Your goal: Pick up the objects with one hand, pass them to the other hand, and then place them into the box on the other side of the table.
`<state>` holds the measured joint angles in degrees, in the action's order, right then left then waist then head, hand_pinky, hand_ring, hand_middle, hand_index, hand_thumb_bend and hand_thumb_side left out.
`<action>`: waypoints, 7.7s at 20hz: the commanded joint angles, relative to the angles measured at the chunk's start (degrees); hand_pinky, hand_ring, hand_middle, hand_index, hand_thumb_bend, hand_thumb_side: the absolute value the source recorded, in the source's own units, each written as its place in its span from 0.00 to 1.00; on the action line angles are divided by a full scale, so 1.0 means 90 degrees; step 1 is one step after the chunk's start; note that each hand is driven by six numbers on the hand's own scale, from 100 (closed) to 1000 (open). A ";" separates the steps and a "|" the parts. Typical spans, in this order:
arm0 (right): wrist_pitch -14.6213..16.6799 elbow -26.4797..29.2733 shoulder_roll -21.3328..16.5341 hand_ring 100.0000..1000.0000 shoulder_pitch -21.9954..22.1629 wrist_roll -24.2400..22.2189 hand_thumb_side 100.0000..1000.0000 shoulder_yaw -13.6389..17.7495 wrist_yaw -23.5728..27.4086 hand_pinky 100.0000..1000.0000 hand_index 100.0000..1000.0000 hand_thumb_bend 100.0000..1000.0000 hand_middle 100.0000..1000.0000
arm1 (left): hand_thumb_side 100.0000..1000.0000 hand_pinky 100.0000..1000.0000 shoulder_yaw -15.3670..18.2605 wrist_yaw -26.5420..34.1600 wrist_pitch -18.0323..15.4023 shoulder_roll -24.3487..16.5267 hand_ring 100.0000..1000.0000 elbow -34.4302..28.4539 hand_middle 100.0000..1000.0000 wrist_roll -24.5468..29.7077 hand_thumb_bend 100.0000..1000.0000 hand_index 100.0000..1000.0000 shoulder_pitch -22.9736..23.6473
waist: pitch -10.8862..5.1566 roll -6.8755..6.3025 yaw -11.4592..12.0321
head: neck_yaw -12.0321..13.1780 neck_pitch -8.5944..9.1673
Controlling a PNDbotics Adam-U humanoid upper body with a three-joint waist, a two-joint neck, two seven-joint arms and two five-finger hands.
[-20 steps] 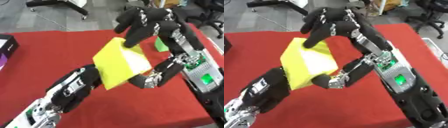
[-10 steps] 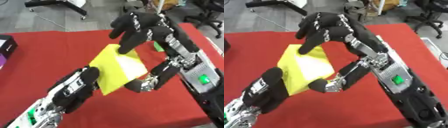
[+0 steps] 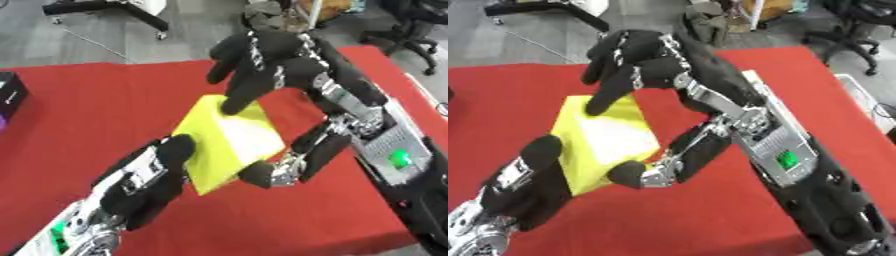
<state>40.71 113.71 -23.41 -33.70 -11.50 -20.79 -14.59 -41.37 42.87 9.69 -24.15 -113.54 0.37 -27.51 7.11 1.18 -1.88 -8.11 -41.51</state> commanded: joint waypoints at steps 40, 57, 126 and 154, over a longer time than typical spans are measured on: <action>0.0028 0.0098 -0.0015 0.80 0.0172 -0.0320 0.47 0.0153 -0.0731 0.80 0.98 0.56 0.83 | 0.42 0.91 -0.0083 0.0435 0.0190 0.0124 0.44 -0.0116 0.32 -0.1204 0.06 0.38 0.0099 | -0.0098 0.0012 -0.0042 | 0.0109 0.0005; -0.0408 0.0098 0.0262 0.79 0.0311 0.1114 0.46 0.0933 -0.1005 0.79 0.97 0.56 0.81 | 0.42 0.91 0.0033 0.0348 0.0099 0.0069 0.43 -0.0116 0.32 -0.1569 0.07 0.38 0.0472 | -0.0088 -0.0004 -0.0064 | 0.0152 0.0031; -0.0647 -0.5899 -0.2255 0.93 -0.0057 0.0787 0.49 0.2505 -0.1675 1.00 0.99 0.44 0.91 | 0.61 0.89 0.3061 -0.4128 -0.1844 -0.1441 0.72 -0.0116 0.59 -0.1219 0.42 0.56 0.0597 | 0.0101 -0.0113 0.0198 | -0.1978 0.0294; -0.2039 -0.7712 -0.2444 0.89 -0.0557 0.2276 0.49 0.2961 -0.2695 0.98 0.96 0.40 0.83 | 0.72 0.90 0.2376 -0.5201 -0.1485 -0.0376 0.71 -0.0116 0.56 -0.1346 0.31 0.51 0.0564 | 0.0870 0.0076 0.1442 | -0.2739 0.1125</action>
<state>23.18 44.37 -42.47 -38.21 8.41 5.24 -38.61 -20.16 -3.52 -3.65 -27.18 -113.73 -11.37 -22.06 15.81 1.88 11.10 -32.45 -32.31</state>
